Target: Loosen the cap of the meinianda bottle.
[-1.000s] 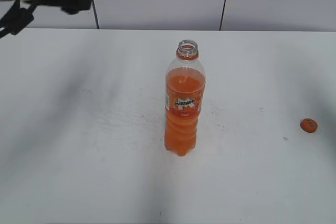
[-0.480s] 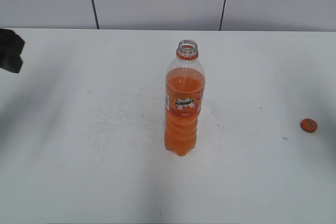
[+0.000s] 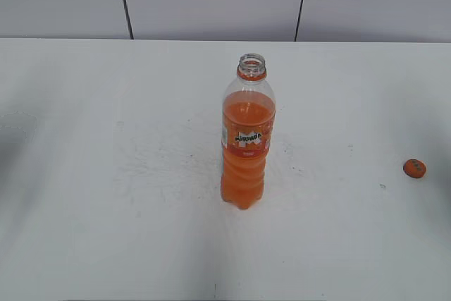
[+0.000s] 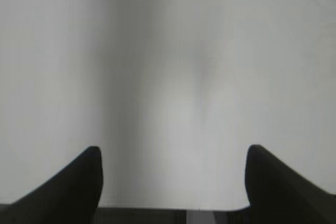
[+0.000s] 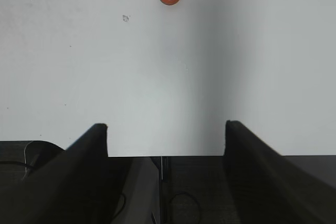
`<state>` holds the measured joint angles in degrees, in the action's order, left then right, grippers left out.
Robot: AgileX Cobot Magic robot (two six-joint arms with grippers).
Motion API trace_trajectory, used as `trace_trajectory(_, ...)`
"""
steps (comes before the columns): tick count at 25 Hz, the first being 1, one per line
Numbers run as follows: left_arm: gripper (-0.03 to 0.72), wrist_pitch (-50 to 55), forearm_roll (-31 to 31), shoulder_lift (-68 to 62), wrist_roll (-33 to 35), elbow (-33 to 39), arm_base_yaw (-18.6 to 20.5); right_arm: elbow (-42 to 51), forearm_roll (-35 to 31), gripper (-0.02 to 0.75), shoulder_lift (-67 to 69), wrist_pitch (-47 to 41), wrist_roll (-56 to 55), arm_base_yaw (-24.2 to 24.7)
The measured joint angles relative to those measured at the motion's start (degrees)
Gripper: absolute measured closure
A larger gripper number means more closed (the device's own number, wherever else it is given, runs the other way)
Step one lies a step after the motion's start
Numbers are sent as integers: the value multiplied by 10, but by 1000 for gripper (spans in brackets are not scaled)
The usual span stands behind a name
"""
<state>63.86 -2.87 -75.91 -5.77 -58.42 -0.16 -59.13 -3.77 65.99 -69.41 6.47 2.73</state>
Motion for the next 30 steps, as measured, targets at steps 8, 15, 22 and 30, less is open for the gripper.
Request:
trace_trajectory(8,179,34,1,175,6,53,0,104,3,225,-88,-1,-1,0)
trace_trajectory(15,182,52,14,404,39,132,0,227,10,225,-244,9,-1,0)
trace_trajectory(22,182,2,24,547,95,215,-4,306,11,225,-407,86,0,0)
trace_trajectory(30,182,-38,69,710,158,257,-12,333,6,225,-577,109,25,0)
